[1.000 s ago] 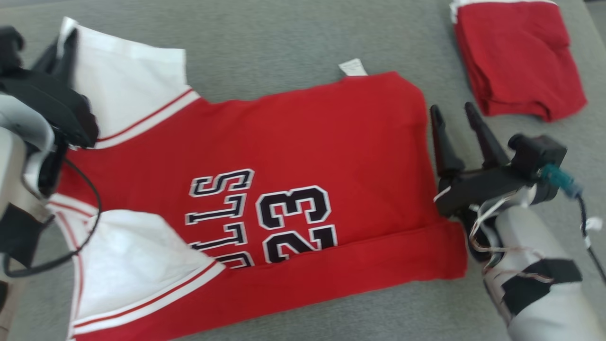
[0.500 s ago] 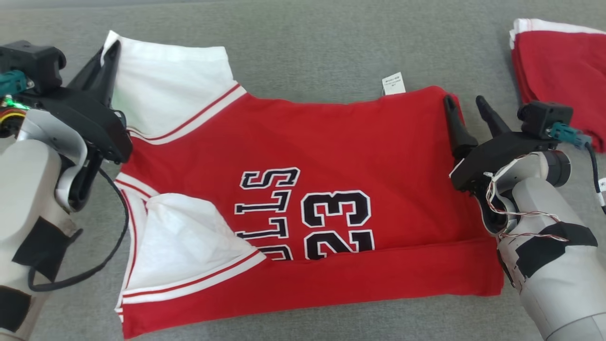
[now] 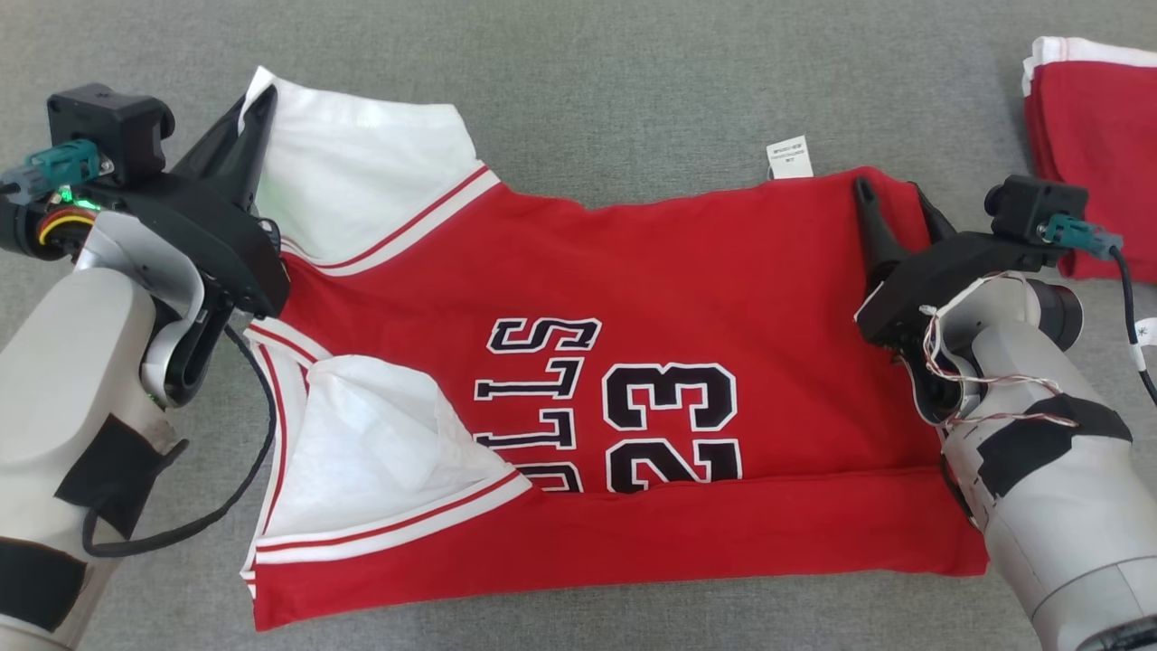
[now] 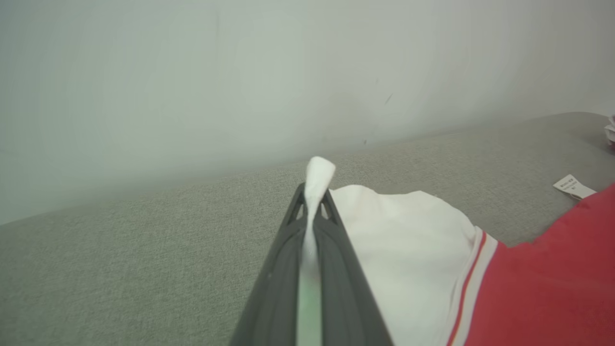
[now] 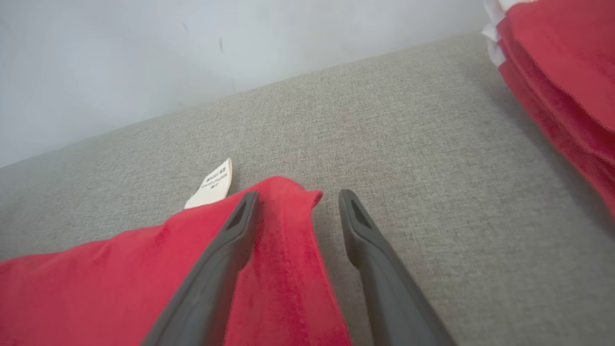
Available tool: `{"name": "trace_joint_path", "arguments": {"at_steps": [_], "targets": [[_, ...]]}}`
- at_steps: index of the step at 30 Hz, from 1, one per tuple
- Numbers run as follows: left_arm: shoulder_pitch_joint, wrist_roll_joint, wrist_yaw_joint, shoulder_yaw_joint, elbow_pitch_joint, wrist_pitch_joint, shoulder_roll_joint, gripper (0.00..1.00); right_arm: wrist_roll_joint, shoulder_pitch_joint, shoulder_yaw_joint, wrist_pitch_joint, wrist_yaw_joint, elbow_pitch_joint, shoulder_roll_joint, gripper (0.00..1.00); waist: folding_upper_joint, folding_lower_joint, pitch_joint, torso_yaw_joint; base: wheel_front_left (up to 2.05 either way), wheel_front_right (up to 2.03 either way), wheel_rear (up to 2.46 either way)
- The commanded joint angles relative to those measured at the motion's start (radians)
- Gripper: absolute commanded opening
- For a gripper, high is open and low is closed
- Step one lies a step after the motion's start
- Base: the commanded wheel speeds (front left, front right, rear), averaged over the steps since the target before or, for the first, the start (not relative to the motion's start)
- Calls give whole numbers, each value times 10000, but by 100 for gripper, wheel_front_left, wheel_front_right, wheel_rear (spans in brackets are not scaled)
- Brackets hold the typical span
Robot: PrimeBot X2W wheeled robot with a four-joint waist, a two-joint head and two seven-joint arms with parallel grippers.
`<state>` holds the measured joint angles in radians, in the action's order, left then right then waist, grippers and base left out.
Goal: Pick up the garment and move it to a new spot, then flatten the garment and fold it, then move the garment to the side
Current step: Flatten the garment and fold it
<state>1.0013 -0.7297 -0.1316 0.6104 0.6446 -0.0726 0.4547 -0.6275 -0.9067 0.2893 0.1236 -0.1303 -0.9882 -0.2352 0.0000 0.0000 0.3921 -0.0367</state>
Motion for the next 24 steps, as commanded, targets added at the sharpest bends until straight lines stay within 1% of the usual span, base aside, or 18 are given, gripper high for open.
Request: {"name": "trace_joint_path", "arguments": {"at_steps": [1,2,3,5,11,18,24], "targets": [[56,-62,19,32,21,-52,-6,0,-92,-182,3,54,-3,-127,50,76,0,0,59,64,0,0,0],[77,-71,19,64,29,-63,-14,0,-149,-240,7,81,-3,-202,44,77,0,0,81,91,0,0,0],[104,-87,17,82,38,-70,-12,0,-186,-301,23,86,-3,-285,51,59,0,0,101,113,0,0,0],[150,-118,19,116,75,-95,-1,0,-196,-436,24,111,-3,-520,-4,0,0,0,149,155,0,0,0],[317,-250,19,-27,322,-309,89,0,-93,-874,150,597,-3,-803,-201,0,0,0,236,213,0,0,0],[468,-428,19,12,588,-626,-29,0,20,-1179,316,1168,-3,-822,-361,0,0,0,101,242,0,0,0],[75,-429,19,309,403,-1061,12,0,-15,-631,845,1313,-3,-559,-346,0,0,0,-116,207,0,0,0]]}}
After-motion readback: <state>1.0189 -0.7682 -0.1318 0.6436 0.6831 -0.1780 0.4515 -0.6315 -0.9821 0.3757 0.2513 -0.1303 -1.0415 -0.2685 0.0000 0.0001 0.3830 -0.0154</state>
